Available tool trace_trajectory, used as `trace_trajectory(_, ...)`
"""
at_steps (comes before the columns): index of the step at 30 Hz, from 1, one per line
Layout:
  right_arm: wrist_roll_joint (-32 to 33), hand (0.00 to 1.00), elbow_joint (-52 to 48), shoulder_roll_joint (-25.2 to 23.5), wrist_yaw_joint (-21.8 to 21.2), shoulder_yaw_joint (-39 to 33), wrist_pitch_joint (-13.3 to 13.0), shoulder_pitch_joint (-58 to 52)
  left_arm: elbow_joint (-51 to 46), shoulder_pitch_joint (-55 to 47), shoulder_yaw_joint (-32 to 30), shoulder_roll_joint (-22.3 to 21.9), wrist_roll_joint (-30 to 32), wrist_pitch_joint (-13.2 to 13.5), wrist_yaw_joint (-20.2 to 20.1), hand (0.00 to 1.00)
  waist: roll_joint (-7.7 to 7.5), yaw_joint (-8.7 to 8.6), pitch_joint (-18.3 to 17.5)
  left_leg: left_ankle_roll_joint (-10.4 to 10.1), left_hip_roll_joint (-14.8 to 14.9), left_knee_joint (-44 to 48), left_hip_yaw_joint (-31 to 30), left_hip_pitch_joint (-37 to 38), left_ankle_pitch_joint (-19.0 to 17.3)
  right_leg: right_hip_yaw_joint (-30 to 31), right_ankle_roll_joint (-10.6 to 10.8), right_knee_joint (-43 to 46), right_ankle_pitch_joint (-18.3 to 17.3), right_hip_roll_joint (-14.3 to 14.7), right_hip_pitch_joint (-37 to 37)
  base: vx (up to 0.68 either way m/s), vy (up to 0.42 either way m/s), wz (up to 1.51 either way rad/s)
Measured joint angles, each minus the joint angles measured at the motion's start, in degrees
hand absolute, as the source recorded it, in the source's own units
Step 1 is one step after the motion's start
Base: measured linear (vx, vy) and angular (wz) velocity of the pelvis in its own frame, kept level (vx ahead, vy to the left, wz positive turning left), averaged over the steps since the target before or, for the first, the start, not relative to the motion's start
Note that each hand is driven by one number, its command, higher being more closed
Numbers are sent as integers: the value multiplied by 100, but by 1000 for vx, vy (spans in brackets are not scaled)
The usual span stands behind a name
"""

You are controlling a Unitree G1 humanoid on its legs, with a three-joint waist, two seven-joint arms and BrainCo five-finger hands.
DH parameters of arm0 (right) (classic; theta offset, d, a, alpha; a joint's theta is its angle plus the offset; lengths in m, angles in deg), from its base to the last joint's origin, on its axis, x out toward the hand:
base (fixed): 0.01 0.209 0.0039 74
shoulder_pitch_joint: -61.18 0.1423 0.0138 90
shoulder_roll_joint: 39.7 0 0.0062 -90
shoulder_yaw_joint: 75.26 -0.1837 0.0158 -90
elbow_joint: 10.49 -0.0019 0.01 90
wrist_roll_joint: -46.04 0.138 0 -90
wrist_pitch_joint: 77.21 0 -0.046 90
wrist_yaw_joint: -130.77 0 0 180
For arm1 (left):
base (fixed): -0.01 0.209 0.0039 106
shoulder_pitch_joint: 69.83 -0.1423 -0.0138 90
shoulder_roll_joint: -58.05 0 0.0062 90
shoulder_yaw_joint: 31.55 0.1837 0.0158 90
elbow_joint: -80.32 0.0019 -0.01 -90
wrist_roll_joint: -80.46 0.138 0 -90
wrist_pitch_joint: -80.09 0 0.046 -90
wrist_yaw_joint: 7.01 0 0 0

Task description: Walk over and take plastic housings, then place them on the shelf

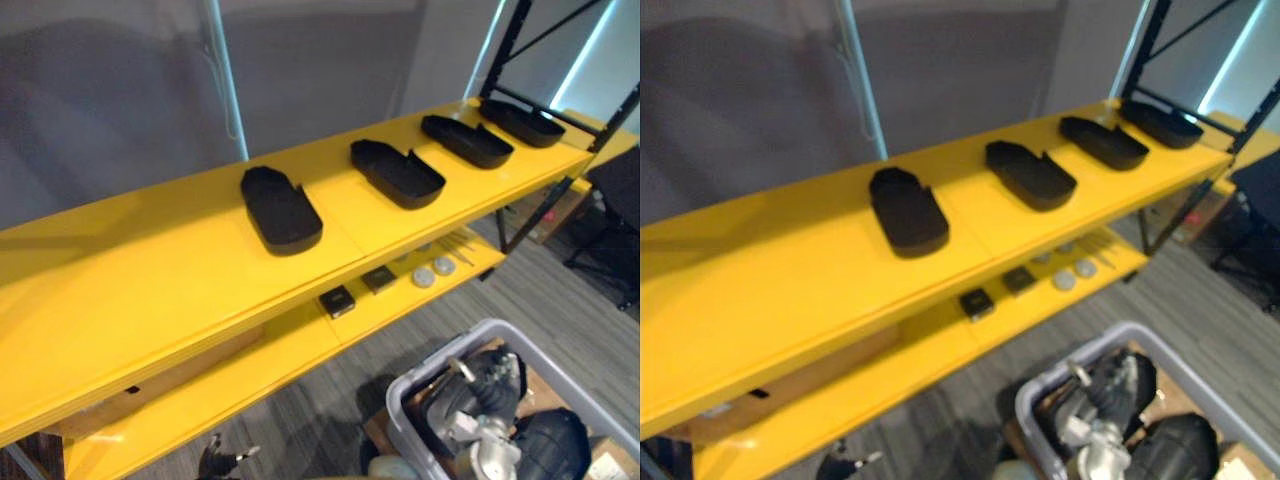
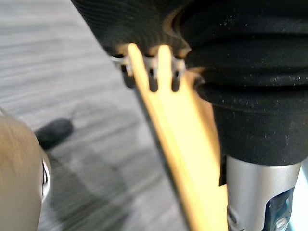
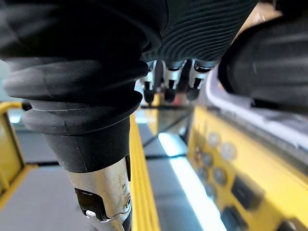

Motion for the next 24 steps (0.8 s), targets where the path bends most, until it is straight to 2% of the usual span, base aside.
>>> trace_trajectory(1,0,0,20,31,-43,52,2,50,-32,-46,-113,1,0,55,0,0,-17,40,8,-31,-1,210,-212,-101,-120,37,-8,2,4,2,-23,-5,-22,-33)
trace_trajectory(3,-67,0,232,343,-274,421,24,659,-171,-226,-620,-52,-157,216,9,0,81,340,44,462,181,1677,-1832,-763,-880,519,-90,45,80,217,-276,-11,-50,-92)
trace_trajectory(4,-68,0,369,444,-329,562,26,859,-196,-294,-700,-77,-256,239,10,0,71,380,67,563,185,2079,-2236,-966,-987,656,-124,24,104,247,-309,-58,-29,-116)
trace_trajectory(5,-56,0,542,579,-393,772,25,1254,-282,-386,-809,-166,-432,292,9,0,34,502,98,755,104,2741,-3000,-1333,-1213,948,-177,12,152,271,-428,-100,110,-122)
trace_trajectory(6,-9,0,663,696,-406,931,23,1569,-372,-469,-877,-324,-467,380,11,0,104,673,105,773,-140,2985,-3721,-1433,-1570,1268,-133,46,223,324,-606,-122,160,-128)
trace_trajectory(7,72,0,725,745,-405,979,25,1723,-382,-485,-873,-408,-463,443,11,0,172,716,111,751,-252,2997,-3972,-1456,-1721,1408,-128,92,228,381,-716,-141,235,-117)
trace_trajectory(8,178,0,764,804,-372,1028,27,1883,-404,-476,-843,-494,-460,523,14,0,273,725,122,779,-320,2960,-4083,-1491,-1954,1542,-128,199,228,466,-898,-138,211,-101)
trace_trajectory(9,295,0,795,788,-308,1041,25,2065,-448,-314,-707,-525,-466,642,48,0,357,726,221,481,-359,2694,-4124,-1357,-2278,1695,-56,482,271,564,-1191,-123,211,-91)
trace_trajectory(11,444,0,897,680,-223,1097,27,2056,-525,-71,-670,-471,-463,708,61,0,145,772,477,564,-547,2862,-3828,-1291,-2334,1929,174,550,537,442,-1216,-110,187,-86)
trace_trajectory(12,515,0,940,601,-218,1130,27,1974,-588,4,-669,-461,-449,708,70,0,98,775,540,607,-565,2992,-3691,-1291,-2431,1918,211,517,681,440,-1238,-182,240,-131)
trace_trajectory(13,619,0,960,501,-266,1208,14,1820,-617,116,-663,-434,-454,683,94,0,19,774,644,718,-603,3115,-3297,-1177,-2531,1826,218,503,802,375,-1260,-152,177,-121)
trace_trajectory(14,618,0,957,469,-326,1215,-1,1716,-653,136,-654,-425,-451,655,113,0,-21,745,671,743,-650,3100,-3171,-1128,-2532,1789,214,475,815,306,-1255,-200,193,-104)
trace_trajectory(15,618,0,942,439,-436,1197,-25,1474,-791,142,-622,-412,-447,564,176,0,-51,592,677,822,-714,3089,-3004,-1116,-2520,1434,-38,357,759,141,-1200,-148,143,-53)
trace_trajectory(16,617,0,940,418,-516,1200,-43,1278,-907,144,-625,-423,-438,515,211,0,76,560,698,901,-655,3015,-2885,-1085,-2485,880,-433,343,471,41,-1197,-121,130,-48)
trace_trajectory(17,616,0,942,411,-550,1228,-45,1241,-945,133,-630,-435,-439,487,219,0,135,594,687,902,-561,2988,-2800,-1076,-2476,610,-499,486,428,53,-1272,-34,86,-68)
trace_trajectory(18,610,0,940,395,-638,1429,-58,1295,-966,57,-654,-422,-439,424,222,0,214,640,659,875,-353,2953,-2591,-1079,-2452,86,-579,1162,364,93,-1467,12,33,-64)
trace_trajectory(20,581,0,916,360,-739,1733,-157,1333,-966,-50,-748,-381,-457,340,262,0,211,659,622,809,-229,2913,-2498,-1015,-2408,-495,-721,2029,86,51,-1404,66,30,-63)
trace_trajectory(21,500,0,893,342,-715,1970,-183,1339,-928,-116,-823,-343,-467,261,256,0,129,790,584,832,-275,3059,-2443,-1051,-2390,-667,-770,1964,307,111,-1432,70,24,-70)
trace_trajectory(22,480,0,891,315,-678,2069,-199,1390,-831,-106,-872,-390,-468,238,247,0,133,821,608,976,-273,3237,-2532,-1233,-2386,-665,-866,1852,471,121,-1426,-121,8,-78)
trace_trajectory(23,429,0,909,338,-549,2166,-197,1450,-671,-117,-908,-497,-465,221,243,0,315,830,489,1230,-366,2788,-2924,-1467,-2277,-443,-642,1024,1063,293,-1253,-192,2,-87)
trace_trajectory(24,403,0,954,301,-421,2180,-188,1550,-556,-176,-915,-562,-461,266,229,0,400,958,491,958,-240,2604,-2689,-1383,-1964,-546,-926,1566,546,221,-1255,-210,11,-70)
